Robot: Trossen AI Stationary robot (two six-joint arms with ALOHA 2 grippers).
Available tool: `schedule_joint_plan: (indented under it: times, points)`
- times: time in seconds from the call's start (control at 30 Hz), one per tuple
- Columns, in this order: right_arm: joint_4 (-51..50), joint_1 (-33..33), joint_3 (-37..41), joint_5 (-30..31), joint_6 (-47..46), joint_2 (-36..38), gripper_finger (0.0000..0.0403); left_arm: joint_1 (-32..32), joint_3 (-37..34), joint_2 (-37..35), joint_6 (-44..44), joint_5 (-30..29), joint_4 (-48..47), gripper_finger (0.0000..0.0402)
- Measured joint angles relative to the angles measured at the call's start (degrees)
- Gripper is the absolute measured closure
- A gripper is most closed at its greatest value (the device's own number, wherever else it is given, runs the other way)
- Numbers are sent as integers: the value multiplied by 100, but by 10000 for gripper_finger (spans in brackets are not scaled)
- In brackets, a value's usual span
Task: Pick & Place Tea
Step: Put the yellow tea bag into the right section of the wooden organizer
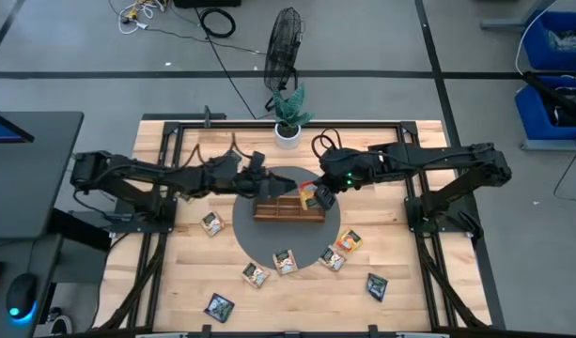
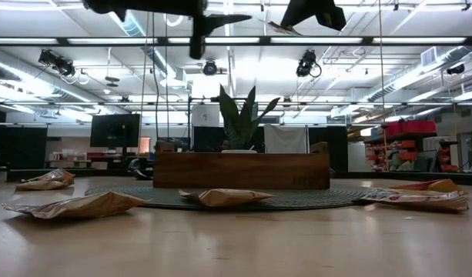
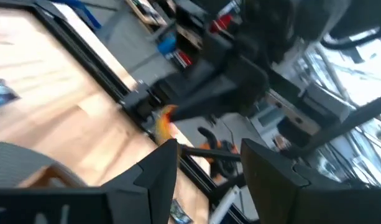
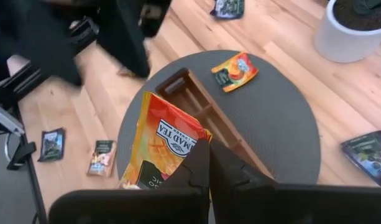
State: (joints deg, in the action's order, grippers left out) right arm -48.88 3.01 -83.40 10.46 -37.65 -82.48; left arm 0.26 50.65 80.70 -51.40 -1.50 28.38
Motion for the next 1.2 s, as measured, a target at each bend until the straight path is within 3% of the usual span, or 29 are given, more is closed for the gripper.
schedule_joint_plan:
  times: [0.2, 0.4, 0.6, 1.2]
  points:
    - [20, -7, 0, -66, -2, 0, 403, 99, 504, 474, 18, 629, -357, 220]
    - [-59, 26, 0, -113, 6, 0, 403, 233, 567, 502, 39, 756, -497, 220]
    - [-490, 142, 0, -413, -61, 2, 403, 458, 569, 420, -43, 1778, -518, 220]
    - [301, 90, 0, -431, -26, 7, 403, 629, 569, 420, 97, 1787, -862, 221]
